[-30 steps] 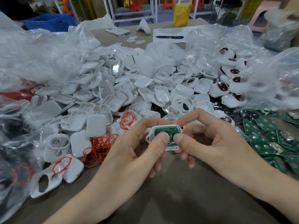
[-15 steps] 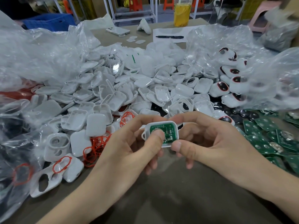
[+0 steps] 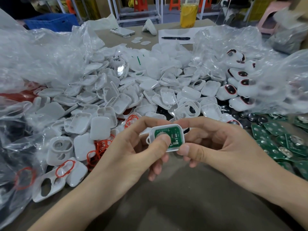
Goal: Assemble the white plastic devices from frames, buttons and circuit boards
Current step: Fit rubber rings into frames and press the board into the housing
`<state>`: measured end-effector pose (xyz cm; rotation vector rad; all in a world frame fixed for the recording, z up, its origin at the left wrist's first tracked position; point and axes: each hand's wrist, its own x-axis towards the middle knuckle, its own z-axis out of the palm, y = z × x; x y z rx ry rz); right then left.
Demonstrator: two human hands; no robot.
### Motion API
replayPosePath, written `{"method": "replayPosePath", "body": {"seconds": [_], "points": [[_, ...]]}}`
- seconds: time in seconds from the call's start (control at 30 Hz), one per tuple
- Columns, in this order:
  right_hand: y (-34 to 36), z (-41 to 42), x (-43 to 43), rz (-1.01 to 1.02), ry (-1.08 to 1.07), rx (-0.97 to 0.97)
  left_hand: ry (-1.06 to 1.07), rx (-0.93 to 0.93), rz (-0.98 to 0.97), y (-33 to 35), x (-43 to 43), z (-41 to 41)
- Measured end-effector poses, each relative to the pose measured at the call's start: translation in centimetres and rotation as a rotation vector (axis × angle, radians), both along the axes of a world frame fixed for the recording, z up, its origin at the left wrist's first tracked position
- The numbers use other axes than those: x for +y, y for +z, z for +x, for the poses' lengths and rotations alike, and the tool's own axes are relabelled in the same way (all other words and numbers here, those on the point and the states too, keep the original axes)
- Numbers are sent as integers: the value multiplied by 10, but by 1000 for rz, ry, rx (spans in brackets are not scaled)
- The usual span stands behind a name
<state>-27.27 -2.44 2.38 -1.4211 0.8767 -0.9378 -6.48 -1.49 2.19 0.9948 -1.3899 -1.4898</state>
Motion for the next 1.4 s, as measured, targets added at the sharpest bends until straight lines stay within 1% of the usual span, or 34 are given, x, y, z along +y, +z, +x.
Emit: {"method": "replayPosePath", "body": {"seconds": [0.13, 0.27, 0.37, 0.5, 0.6, 0.8, 0.9, 1.27, 1.4], "points": [[1, 0, 1, -24, -9, 6, -21, 19, 19, 1, 0, 2], [1, 1, 2, -46, -16, -4, -21, 21, -1, 1, 1, 2], [-1, 3, 1, -33, -32, -40, 4, -10, -45, -1, 2, -1], [-3, 4, -1, -1, -58, -28, 7, -65, -82, -2, 4, -4], [-4, 3, -2, 17, -44, -24, 9, -70, -67, 0, 4, -5], [-4, 2, -4, 31, -2, -2, -18, -1, 17, 3, 4, -6], [-5, 1, -5, 30, -4, 9, -16, 2, 35, 3, 4, -6], [-3, 1, -4, 12, -22, -16, -17, -7, -6, 1, 5, -7], [-6, 3, -4, -14, -50, 7, -11, -45, -30, -1, 5, -8]]}}
